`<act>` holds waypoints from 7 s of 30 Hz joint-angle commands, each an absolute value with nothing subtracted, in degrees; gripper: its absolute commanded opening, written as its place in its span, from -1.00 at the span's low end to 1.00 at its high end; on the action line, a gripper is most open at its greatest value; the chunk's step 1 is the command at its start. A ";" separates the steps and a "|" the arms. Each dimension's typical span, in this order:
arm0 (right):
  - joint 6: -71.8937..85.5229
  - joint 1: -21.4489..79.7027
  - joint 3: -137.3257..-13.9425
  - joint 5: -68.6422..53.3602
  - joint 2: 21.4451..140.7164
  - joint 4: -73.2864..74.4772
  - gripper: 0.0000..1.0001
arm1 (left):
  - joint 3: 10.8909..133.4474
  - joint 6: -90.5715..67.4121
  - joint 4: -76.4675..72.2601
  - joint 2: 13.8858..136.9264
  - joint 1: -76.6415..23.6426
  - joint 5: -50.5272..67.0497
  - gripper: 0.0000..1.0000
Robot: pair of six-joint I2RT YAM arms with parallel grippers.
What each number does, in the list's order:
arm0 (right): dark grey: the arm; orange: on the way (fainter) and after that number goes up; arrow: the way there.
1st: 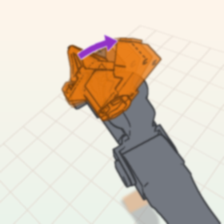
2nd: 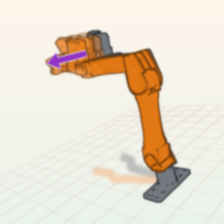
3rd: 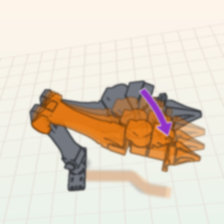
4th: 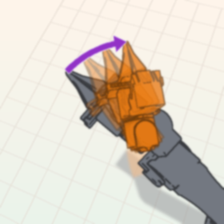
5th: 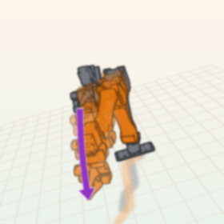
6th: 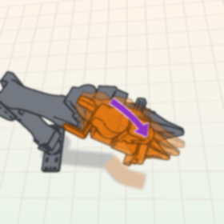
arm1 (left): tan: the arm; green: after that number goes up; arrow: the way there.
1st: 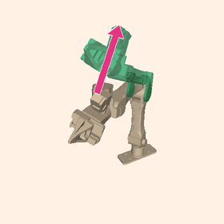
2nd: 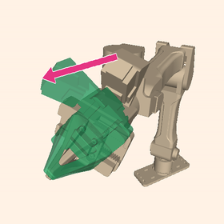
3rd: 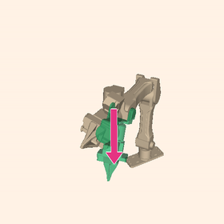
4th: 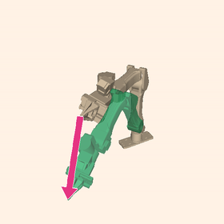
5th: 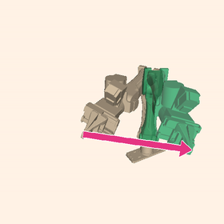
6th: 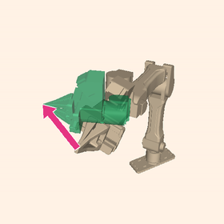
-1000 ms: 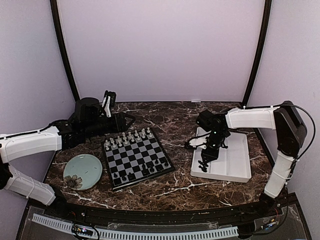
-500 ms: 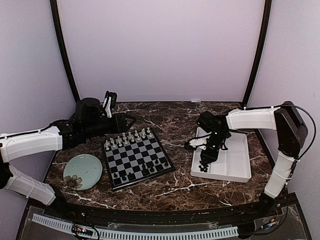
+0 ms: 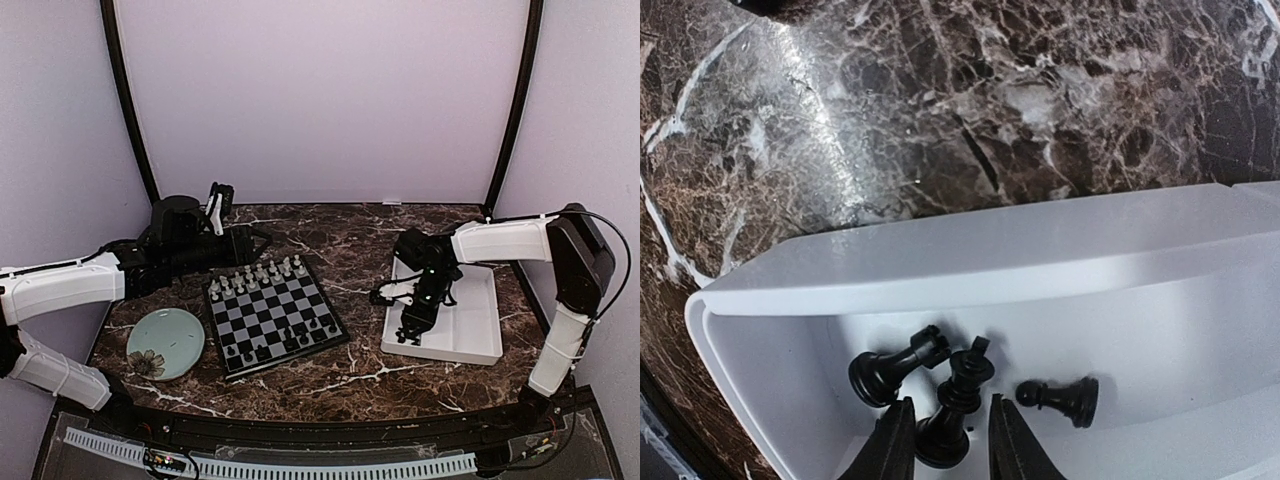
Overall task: Set up the chess pieces on the board
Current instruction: Pick up the queen from the storage box, then pass from the right arm to the left, then place the queen at e8, then pick up the pawn from the storage box.
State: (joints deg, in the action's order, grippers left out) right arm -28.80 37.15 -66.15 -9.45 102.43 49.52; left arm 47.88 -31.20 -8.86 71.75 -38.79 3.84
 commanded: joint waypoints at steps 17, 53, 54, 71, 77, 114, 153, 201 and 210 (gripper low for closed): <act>-23.96 38.93 -65.12 -3.83 105.36 48.37 -0.43 | 48.78 -32.19 -9.74 71.78 -38.51 4.55 0.16; -26.28 35.86 -86.59 -34.96 94.69 45.98 -0.82 | 72.15 -41.97 -22.47 102.19 -46.59 37.66 0.06; -26.28 36.12 -86.51 -34.98 94.59 45.80 -0.82 | 72.64 -42.08 -22.84 102.69 -46.63 38.51 0.06; -27.25 38.22 -86.22 -33.84 94.39 46.12 -0.81 | 74.44 -43.42 -24.17 105.41 -46.66 40.06 -0.58; -27.29 38.49 -86.29 -33.75 94.46 46.03 -0.80 | 73.92 -43.16 -24.32 105.19 -46.62 39.62 -0.84; -26.84 23.00 -75.55 -43.14 94.66 42.64 -0.01 | 49.24 -12.97 21.38 76.37 -55.11 1.99 -0.90; -28.23 23.03 -74.36 -43.60 95.10 43.18 -0.01 | 46.59 -14.75 12.68 86.25 -55.11 1.95 -0.72; -52.19 22.48 -83.37 -2.01 110.99 46.96 -0.28 | 61.49 -14.17 14.97 78.47 -55.11 -0.55 -0.20; -51.03 22.57 -90.52 2.61 117.82 54.54 -0.19 | 59.54 -14.03 14.08 77.60 -55.11 -0.90 -0.20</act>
State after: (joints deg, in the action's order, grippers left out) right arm -51.57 22.74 -86.94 0.05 114.98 49.12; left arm 60.60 -13.93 15.14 79.15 -54.92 -0.93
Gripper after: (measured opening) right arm 0.404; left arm 0.399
